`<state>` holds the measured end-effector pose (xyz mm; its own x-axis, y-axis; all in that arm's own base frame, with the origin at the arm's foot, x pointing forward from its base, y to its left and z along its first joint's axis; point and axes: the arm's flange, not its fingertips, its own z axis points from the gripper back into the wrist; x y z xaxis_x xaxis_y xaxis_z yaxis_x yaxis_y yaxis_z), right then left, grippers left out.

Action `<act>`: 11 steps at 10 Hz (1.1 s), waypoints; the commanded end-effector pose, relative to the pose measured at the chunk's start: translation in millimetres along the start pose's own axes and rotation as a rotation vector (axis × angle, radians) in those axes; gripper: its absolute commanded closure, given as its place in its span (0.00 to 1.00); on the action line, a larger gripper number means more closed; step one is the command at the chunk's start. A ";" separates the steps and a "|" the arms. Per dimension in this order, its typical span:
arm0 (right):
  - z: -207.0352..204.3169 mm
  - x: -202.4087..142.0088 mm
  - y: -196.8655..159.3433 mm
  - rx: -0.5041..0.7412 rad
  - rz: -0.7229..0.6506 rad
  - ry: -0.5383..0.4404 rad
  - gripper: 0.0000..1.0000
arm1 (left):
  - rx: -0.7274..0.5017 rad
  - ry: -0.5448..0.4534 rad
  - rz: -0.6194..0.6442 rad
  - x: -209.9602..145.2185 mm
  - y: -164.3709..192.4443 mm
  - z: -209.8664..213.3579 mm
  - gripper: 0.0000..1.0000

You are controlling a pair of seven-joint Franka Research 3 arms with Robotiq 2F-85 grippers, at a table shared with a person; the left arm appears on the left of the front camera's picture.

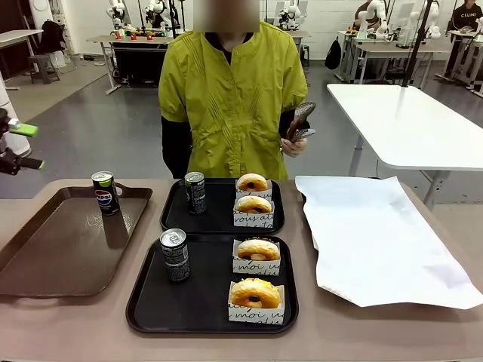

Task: Set up donuts and drinks on trays.
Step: Pick up one Pepsi coke from the Handle tray and place it on the Flat Tray without a Pepsi coke.

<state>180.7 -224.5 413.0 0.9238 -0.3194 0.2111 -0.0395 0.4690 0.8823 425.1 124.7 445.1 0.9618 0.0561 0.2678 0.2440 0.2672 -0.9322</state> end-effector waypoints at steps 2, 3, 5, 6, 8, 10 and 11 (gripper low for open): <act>-2.0 -0.4 -0.1 0.022 0.015 -0.009 0.00 | -0.098 0.002 0.072 8.6 42.1 21.4 0.00; -2.0 -0.4 -0.1 0.022 0.015 -0.009 0.00 | -0.111 -0.004 0.082 8.8 48.4 28.0 0.00; -2.0 -0.4 -0.1 0.022 0.015 -0.009 0.00 | -0.106 -0.017 0.098 0.4 54.8 35.3 0.00; -2.0 -0.4 -0.1 0.022 0.015 -0.009 0.00 | -0.099 -0.020 0.105 -0.6 54.6 38.1 0.00; -2.0 -0.4 -0.1 0.022 0.015 -0.009 0.00 | -0.089 -0.006 0.114 -2.2 59.6 35.8 0.00; -2.0 -0.4 -0.1 0.022 0.015 -0.009 0.00 | -0.089 -0.006 0.114 -2.2 59.6 35.8 0.00; -2.0 -0.4 -0.1 0.022 0.015 -0.009 0.00 | -0.089 -0.006 0.114 -2.2 59.6 35.8 0.00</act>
<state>180.7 -224.5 413.0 0.9238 -0.3193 0.2112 -0.0395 0.4691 0.8823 433.6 173.1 397.8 0.9836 0.0827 0.1601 0.1441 0.1723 -0.9745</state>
